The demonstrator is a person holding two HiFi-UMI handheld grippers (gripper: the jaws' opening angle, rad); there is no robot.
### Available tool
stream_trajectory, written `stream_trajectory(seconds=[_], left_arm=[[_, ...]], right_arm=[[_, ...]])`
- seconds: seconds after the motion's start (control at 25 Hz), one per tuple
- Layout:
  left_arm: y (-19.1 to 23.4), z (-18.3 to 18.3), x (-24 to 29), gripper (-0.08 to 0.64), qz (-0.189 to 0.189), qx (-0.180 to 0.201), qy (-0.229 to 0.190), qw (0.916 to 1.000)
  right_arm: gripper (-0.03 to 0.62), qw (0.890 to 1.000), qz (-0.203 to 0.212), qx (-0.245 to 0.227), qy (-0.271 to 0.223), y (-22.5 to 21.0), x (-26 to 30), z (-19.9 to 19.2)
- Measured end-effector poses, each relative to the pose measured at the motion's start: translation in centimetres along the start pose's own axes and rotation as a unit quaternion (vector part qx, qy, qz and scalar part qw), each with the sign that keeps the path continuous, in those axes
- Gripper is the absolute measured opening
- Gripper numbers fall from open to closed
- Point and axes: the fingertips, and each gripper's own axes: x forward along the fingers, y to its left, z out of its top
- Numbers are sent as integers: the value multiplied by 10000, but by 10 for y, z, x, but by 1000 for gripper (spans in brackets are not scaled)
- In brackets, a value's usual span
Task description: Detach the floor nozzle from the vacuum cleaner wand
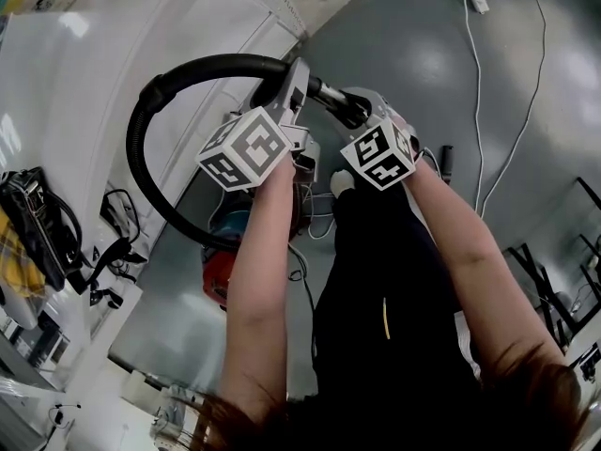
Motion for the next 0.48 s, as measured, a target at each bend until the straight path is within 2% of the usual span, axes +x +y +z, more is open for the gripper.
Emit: stream_trajectory(seconds=[0.16,0.32,0.4,0.48], left_arm=[[-6,-1,0,158,-404,280,145,9987],[-10,-1,-3,163,-758,642,266,9947],[-11,-2,-6,170,-786,857,270,9928],[-8,-1,-7,172,-655,865,243,9938]], right_arm=[[158,9997,164,-21,-187,1,-3,0],[158,9981,574,31,-211,5,-6,0],[158,9968,779,74,-153,9,-7,-1],[157,9967,808,79,-97,11,-6,-2]])
